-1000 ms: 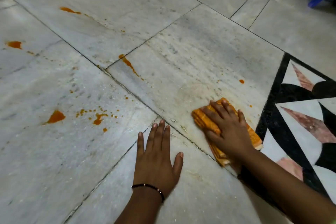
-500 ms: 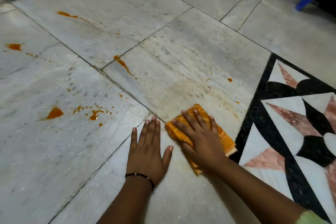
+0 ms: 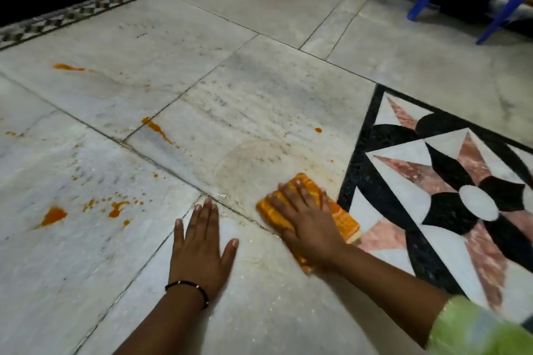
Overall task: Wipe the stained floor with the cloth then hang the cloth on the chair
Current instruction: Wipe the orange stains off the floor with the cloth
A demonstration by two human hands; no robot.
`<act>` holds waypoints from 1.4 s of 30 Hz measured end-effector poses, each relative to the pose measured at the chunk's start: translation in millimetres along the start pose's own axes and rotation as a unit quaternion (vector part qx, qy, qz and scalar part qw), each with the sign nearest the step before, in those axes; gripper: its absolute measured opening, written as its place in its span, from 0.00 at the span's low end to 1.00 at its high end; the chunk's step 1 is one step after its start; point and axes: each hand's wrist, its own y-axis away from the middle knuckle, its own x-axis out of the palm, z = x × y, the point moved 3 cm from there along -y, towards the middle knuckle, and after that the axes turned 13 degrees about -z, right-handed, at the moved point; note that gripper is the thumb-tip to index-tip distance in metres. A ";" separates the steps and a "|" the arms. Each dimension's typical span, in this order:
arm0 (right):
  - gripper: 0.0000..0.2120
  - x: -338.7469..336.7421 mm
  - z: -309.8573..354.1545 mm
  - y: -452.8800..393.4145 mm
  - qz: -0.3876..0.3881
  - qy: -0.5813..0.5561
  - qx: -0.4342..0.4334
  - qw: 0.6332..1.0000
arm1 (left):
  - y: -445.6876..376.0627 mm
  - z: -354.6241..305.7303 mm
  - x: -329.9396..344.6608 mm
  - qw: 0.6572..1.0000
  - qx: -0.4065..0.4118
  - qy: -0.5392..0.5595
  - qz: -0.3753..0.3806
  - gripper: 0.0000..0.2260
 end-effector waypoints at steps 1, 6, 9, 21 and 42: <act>0.29 -0.4 -4.1 18.9 0.009 -0.009 -0.055 0.998 | -0.3 0.0 2.4 1.000 0.005 0.000 -0.004 0.34; 0.30 -9.7 -80.0 63.8 0.008 -0.010 -0.045 0.999 | -1.3 -2.4 6.4 0.999 -0.012 0.000 -0.037 0.33; 0.26 -8.8 -110.7 23.0 -0.029 0.011 0.114 0.993 | -3.5 -4.4 4.7 0.999 -0.003 -0.004 -0.046 0.32; 0.28 2.7 -31.2 -21.0 0.013 -0.006 -0.036 0.999 | -4.0 -6.3 -3.2 0.999 -0.027 0.012 -0.029 0.32; 0.41 -4.7 -101.7 -46.0 -0.013 0.022 -0.040 0.999 | -43.6 1.0 2.1 0.999 0.025 0.014 -0.029 0.32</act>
